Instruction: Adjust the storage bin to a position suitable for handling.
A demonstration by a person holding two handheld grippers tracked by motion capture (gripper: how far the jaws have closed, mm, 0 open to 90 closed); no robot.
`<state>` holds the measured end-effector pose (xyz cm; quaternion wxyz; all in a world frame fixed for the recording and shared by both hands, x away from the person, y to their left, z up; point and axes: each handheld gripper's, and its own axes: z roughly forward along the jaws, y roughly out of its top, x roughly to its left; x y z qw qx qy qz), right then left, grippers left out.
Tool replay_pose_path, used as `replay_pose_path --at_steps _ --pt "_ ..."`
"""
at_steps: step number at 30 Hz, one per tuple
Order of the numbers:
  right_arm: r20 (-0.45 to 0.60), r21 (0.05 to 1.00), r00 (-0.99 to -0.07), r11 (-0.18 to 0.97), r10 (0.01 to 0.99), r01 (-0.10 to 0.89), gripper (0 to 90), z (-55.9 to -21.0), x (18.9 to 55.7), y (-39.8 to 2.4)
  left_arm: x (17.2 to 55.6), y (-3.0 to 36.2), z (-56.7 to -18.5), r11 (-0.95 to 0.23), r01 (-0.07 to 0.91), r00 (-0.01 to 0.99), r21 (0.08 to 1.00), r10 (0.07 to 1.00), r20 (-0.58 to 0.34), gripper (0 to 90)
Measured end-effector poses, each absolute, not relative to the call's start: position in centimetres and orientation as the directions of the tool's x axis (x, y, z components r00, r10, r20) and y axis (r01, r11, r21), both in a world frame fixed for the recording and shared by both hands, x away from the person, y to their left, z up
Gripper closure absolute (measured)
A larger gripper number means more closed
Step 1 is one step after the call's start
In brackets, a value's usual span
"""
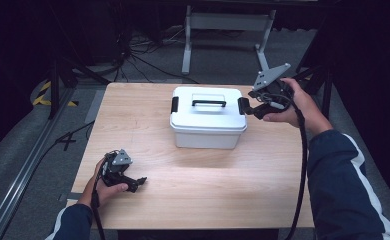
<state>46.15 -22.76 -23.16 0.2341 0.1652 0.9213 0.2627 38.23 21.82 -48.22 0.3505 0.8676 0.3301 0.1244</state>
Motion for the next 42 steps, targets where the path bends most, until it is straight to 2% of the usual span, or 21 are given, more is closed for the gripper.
replay_pose_path --at_steps 14,23,29,37,42 --pt "-0.358 0.465 -0.877 0.876 0.322 0.132 44.8 -23.7 48.9 -18.0 37.5 22.2 -48.2 -0.54 0.487 0.752 0.687 0.66 -0.015 0.7" --pt "-0.357 0.365 -0.905 0.926 0.232 0.094 57.0 -25.0 50.5 -15.1 36.5 22.6 -48.3 -0.524 0.503 0.735 0.687 0.678 -0.021 0.8" --pt "-0.372 0.284 -0.907 0.955 0.198 0.092 62.0 -25.5 51.8 -13.3 36.4 22.6 -48.2 -0.521 0.507 0.73 0.687 0.684 -0.019 0.7" --pt "-0.368 0.223 -0.917 0.972 0.153 0.073 68.4 -26.3 52.7 -12.0 36.3 22.6 -48.2 -0.515 0.512 0.723 0.688 0.691 -0.021 0.8" --pt "-0.376 0.177 -0.918 0.982 0.128 0.064 81.3 -27.1 53.2 -11.0 36.3 22.6 -48.3 -0.513 0.51 0.719 0.69 0.695 -0.015 0.8"
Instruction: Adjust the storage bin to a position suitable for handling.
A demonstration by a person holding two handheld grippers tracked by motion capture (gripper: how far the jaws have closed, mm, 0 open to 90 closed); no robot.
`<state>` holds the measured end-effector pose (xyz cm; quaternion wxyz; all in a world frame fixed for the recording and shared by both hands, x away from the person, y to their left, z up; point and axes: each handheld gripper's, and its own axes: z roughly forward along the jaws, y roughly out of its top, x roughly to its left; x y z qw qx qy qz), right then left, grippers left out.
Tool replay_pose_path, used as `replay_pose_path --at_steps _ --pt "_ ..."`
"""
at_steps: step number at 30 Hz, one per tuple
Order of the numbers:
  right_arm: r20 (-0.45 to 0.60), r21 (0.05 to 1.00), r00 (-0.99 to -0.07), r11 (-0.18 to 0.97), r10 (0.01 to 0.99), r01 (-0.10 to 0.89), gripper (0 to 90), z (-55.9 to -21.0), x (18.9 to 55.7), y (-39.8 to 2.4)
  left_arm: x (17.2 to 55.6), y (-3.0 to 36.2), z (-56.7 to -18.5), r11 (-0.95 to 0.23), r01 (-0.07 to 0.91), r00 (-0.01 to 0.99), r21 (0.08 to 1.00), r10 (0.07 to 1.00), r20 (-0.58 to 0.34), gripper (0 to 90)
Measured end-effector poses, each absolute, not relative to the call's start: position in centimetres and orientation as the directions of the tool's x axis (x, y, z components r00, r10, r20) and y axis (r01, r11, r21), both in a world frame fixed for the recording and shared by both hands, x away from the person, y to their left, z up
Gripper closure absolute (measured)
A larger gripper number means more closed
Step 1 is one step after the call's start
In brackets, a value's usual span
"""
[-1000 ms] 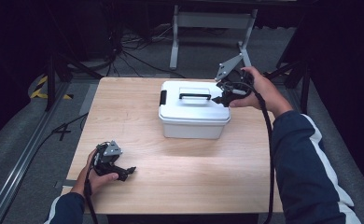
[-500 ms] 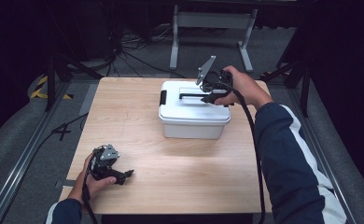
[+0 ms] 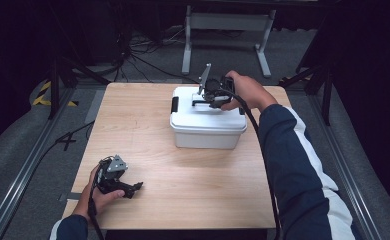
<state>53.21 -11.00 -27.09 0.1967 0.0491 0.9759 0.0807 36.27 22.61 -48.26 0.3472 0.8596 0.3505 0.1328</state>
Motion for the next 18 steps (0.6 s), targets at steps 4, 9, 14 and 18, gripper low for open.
replay_pose_path --at_steps 4,9,14,18 --pt "-0.382 0.165 -0.916 0.984 0.125 0.066 82.8 -27.11 53.36 -10.78 36.3 22.62 -48.25 -0.515 0.51 0.721 0.689 0.693 -0.016 0.8" --pt "-0.397 0.14 -0.912 0.989 0.105 0.053 83.9 -27.04 53.35 -10.51 36.34 22.61 -48.26 -0.516 0.512 0.724 0.687 0.69 -0.022 0.5" --pt "-0.402 0.121 -0.911 0.992 0.091 0.045 84.2 -26.96 53.38 -10.32 36.43 22.63 -48.23 -0.523 0.506 0.73 0.686 0.684 -0.016 0.3" --pt "-0.401 0.12 -0.912 0.992 0.087 0.042 84.3 -26.92 53.41 -10.31 36.43 22.63 -48.23 -0.523 0.506 0.73 0.686 0.684 -0.017 0.3"
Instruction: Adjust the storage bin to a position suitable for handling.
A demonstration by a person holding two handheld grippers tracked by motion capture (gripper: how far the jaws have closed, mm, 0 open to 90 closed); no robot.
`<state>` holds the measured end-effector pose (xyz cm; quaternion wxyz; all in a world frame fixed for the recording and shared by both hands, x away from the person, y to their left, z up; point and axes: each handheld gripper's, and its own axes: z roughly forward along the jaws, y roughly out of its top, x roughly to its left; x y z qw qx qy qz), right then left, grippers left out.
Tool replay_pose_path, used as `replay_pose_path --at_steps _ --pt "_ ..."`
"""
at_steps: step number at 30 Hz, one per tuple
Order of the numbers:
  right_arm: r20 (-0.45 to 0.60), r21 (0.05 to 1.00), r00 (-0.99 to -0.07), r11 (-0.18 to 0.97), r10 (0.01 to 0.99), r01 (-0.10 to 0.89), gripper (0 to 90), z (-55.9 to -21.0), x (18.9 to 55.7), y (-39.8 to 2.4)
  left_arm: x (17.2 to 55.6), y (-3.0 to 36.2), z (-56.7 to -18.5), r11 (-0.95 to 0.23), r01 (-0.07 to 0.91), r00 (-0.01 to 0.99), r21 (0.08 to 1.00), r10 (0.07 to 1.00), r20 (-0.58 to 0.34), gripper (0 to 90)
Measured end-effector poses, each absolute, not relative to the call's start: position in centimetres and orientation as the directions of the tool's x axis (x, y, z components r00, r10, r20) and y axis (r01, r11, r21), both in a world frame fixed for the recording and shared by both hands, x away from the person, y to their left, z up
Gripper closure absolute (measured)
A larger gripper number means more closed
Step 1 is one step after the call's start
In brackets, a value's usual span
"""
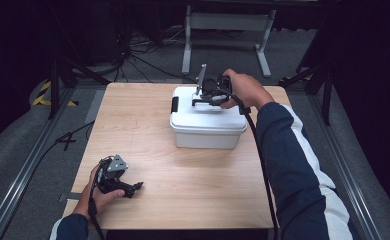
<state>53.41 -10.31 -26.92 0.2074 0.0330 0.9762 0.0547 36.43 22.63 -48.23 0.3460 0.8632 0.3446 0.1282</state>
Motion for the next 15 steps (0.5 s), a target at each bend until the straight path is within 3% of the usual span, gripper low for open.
replay_pose_path --at_steps 15 --pt "-0.399 0.137 -0.914 0.99 0.073 0.019 84.6 -25.6 53.1 -10.0 36.5 22.6 -48.2 -0.526 0.501 0.731 0.687 0.683 -0.011 0.3"
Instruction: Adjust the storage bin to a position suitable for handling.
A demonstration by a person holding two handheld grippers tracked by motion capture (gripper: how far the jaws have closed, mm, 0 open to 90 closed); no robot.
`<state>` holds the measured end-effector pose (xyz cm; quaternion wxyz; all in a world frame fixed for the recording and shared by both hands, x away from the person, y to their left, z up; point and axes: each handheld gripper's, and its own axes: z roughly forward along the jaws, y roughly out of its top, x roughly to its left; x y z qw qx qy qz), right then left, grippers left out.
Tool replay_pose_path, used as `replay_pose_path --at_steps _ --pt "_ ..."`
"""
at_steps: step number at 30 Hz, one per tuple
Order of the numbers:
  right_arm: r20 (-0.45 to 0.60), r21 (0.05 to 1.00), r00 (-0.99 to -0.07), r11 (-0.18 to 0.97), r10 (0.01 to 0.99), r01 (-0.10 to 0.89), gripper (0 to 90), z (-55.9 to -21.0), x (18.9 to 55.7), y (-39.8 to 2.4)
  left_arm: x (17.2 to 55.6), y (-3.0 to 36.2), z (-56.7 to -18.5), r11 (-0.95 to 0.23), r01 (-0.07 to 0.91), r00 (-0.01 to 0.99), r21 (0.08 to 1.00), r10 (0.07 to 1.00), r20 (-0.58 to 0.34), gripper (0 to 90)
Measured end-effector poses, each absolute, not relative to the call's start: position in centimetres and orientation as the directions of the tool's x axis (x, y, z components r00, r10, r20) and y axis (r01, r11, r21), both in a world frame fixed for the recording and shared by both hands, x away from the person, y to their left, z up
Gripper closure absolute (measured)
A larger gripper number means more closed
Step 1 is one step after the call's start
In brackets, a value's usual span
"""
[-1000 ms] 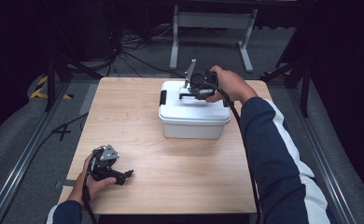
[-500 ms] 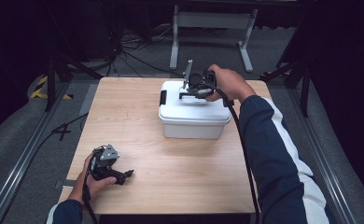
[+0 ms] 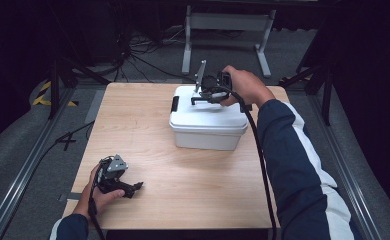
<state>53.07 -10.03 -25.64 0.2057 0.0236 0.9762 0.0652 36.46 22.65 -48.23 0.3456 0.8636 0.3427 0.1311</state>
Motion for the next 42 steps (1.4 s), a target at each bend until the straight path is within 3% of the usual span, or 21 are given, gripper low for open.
replay_pose_path --at_steps 42 --pt "-0.455 0.271 -0.886 0.961 0.083 -0.049 85.1 -23.2 50.9 -11.7 36.4 22.6 -48.2 -0.527 0.505 0.731 0.684 0.682 -0.014 0.3"
